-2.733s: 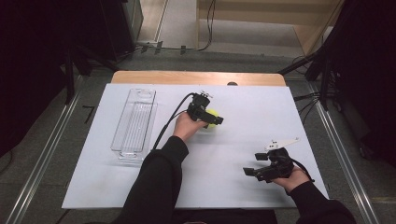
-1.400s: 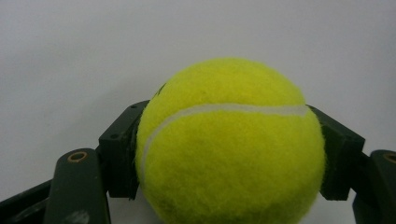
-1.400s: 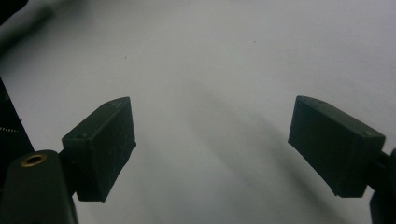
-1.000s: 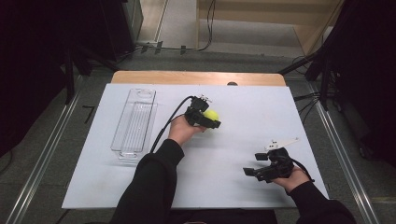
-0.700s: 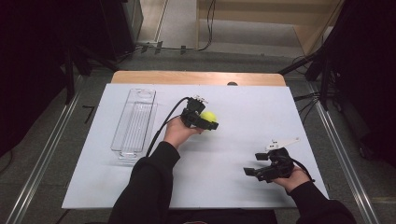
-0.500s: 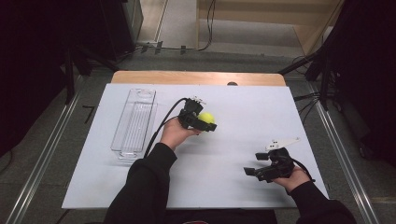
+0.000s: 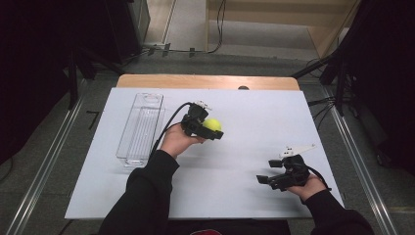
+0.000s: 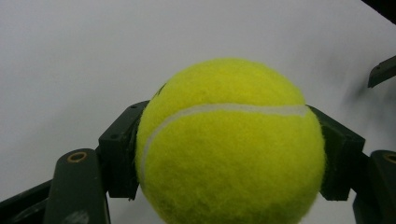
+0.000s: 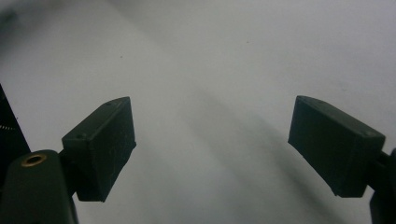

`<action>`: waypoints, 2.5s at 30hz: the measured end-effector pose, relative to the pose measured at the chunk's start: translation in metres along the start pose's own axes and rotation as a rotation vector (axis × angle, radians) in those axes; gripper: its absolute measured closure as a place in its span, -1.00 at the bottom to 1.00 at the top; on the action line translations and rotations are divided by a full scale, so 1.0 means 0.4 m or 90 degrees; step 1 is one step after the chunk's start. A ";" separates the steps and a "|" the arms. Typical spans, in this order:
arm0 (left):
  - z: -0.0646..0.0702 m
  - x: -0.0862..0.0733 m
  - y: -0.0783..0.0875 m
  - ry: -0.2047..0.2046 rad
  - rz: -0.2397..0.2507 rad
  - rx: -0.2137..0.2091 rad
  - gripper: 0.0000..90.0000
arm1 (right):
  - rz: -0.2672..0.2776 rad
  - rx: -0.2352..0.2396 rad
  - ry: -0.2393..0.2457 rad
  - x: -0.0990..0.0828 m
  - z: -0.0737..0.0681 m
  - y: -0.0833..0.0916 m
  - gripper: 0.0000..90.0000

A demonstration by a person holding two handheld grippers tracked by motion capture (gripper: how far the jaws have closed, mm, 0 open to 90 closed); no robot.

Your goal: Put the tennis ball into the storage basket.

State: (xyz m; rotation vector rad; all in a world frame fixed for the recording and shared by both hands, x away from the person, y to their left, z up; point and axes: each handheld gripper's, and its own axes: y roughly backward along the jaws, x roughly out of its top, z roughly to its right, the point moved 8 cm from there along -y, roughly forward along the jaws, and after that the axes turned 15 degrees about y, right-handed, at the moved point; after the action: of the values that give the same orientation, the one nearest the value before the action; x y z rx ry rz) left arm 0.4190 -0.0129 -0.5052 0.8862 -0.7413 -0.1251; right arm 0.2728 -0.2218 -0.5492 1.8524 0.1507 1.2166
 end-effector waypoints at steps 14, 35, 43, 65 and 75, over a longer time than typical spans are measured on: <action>0.011 -0.001 0.045 0.000 -0.007 -0.018 -0.41 | 0.003 0.005 0.004 0.001 -0.003 0.003 -0.72; 0.030 0.005 0.098 0.005 -0.006 -0.043 -0.41 | 0.006 0.007 0.007 0.004 -0.002 0.004 -0.72; 0.032 0.011 0.124 -0.004 0.000 -0.033 -0.41 | 0.007 0.007 0.009 0.005 -0.002 0.003 -0.72; 0.001 0.018 0.184 0.009 0.016 -0.008 -0.41 | 0.003 0.006 0.006 0.003 0.000 0.004 -0.72; -0.020 0.021 0.207 0.020 0.025 0.004 -0.41 | 0.005 0.004 0.005 0.004 0.000 0.005 -0.72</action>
State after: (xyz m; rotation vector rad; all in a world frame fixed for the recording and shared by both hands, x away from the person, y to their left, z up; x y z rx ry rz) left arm 0.4144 0.0422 -0.4425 0.8779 -0.7293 -0.0738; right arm 0.2730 -0.2221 -0.5469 1.8559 0.1507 1.2300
